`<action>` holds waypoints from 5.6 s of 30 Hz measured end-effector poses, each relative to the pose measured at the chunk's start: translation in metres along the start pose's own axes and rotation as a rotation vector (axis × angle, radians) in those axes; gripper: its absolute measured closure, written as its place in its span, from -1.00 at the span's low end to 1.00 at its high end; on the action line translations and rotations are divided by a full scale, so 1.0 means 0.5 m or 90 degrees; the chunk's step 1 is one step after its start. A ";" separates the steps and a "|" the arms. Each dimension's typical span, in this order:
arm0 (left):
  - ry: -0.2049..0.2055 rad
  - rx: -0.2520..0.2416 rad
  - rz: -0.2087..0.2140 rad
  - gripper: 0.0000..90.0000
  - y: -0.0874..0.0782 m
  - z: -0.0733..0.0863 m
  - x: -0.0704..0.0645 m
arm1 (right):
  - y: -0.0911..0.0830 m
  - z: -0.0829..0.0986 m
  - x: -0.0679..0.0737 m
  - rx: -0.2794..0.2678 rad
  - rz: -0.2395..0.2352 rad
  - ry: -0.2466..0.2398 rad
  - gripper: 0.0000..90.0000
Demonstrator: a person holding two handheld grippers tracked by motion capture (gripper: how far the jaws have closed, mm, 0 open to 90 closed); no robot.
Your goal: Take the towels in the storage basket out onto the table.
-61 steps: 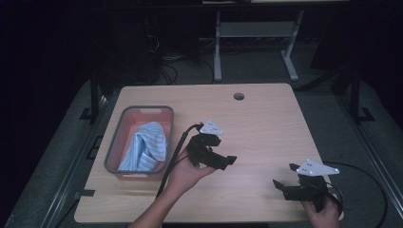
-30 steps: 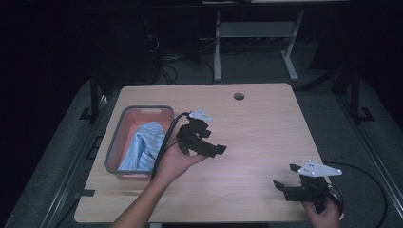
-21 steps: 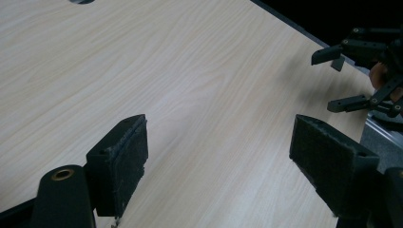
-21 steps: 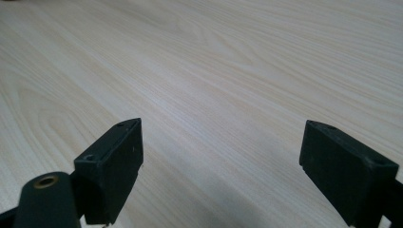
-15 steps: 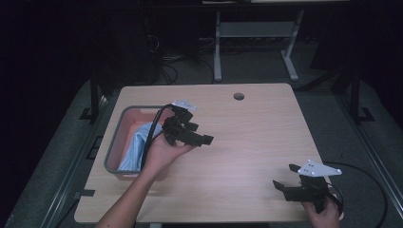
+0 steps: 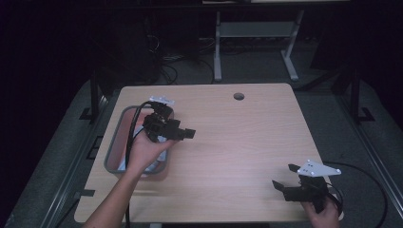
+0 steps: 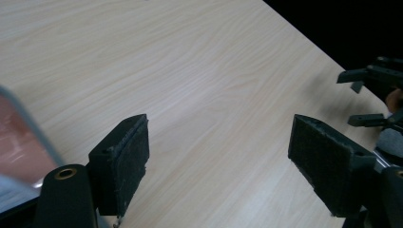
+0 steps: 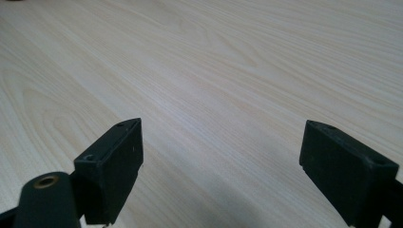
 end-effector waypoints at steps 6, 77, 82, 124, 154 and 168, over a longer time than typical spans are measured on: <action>-0.021 0.002 -0.012 -0.53 -0.018 0.010 0.028 | 0.000 -0.001 0.003 -0.002 -0.003 0.001 -0.69; -0.108 0.226 -0.220 0.01 0.050 0.173 0.192 | 0.014 -0.002 0.012 0.014 -0.015 -0.010 -0.69; -0.090 0.242 -0.214 0.29 0.058 0.176 0.190 | 0.012 -0.002 0.013 0.011 -0.016 -0.007 -0.69; -0.130 0.140 -0.164 0.68 -0.047 0.145 0.210 | 0.004 -0.003 0.008 -0.001 -0.008 0.000 -0.69; -0.153 0.049 -0.141 0.68 -0.149 0.073 0.215 | 0.008 -0.003 0.003 -0.005 -0.010 0.006 -0.69; -0.160 0.027 -0.122 0.68 -0.159 0.049 0.205 | 0.006 -0.004 0.002 -0.008 -0.008 0.012 -0.69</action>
Point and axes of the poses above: each handheld gripper's, and its own axes: y roughly forward along the jaws, z roughly out of its underside, x roughly to its left, the point moved 2 cm from there along y, roughly forward along the jaws, and after that the axes turned 14 degrees about -z, right-handed, at the moved point
